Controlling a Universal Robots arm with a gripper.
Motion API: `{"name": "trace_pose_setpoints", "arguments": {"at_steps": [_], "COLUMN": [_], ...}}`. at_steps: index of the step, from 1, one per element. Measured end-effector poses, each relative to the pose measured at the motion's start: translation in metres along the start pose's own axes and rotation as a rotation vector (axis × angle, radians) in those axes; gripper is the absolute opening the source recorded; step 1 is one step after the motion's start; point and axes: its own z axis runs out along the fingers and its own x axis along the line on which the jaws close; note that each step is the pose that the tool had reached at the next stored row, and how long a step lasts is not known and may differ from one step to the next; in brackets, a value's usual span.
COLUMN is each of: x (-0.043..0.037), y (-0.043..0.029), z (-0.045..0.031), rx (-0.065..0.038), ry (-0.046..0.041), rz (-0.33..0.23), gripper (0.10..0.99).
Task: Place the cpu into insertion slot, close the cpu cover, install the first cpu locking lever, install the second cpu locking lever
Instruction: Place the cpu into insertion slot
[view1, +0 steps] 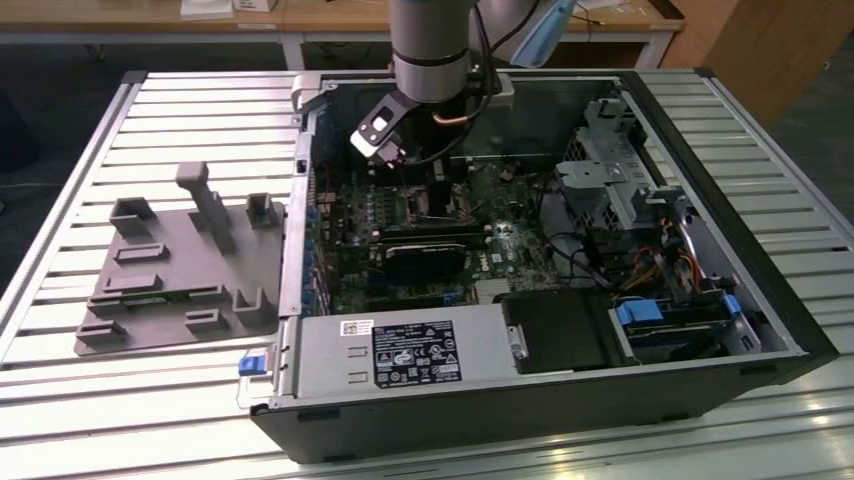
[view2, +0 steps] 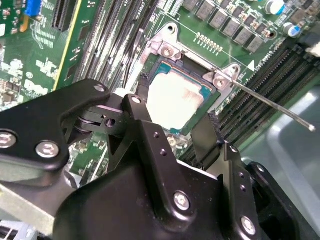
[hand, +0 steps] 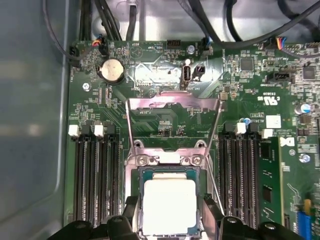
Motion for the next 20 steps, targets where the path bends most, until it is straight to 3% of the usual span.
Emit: {"name": "trace_pose_setpoints", "arguments": {"at_steps": [9,10,11,13,14,16,17,19,20], "x": [0.0,0.0,0.0,0.0,0.0,0.0,0.0,0.0,0.0], "y": [0.0001,0.0001,0.0001,0.0001,0.0001,0.0001,0.0001,0.0001,0.0001], "z": [-0.001,-0.0011,-0.0011,-0.0012,-0.0012,-0.0013,-0.0013,-0.0014,-0.0014], "rx": [0.0,0.0,0.0,0.0,0.0,0.0,0.0,0.0,0.0], "ry": [0.0001,0.0,0.0,0.0,0.0,0.0,0.0,0.0,0.0], "rz": [0.0,0.0,0.0,0.0,0.0,0.0,0.0,0.0,0.0], "gripper": [0.6,0.537,0.537,0.416,0.416,0.302,0.302,0.184,0.184]}}
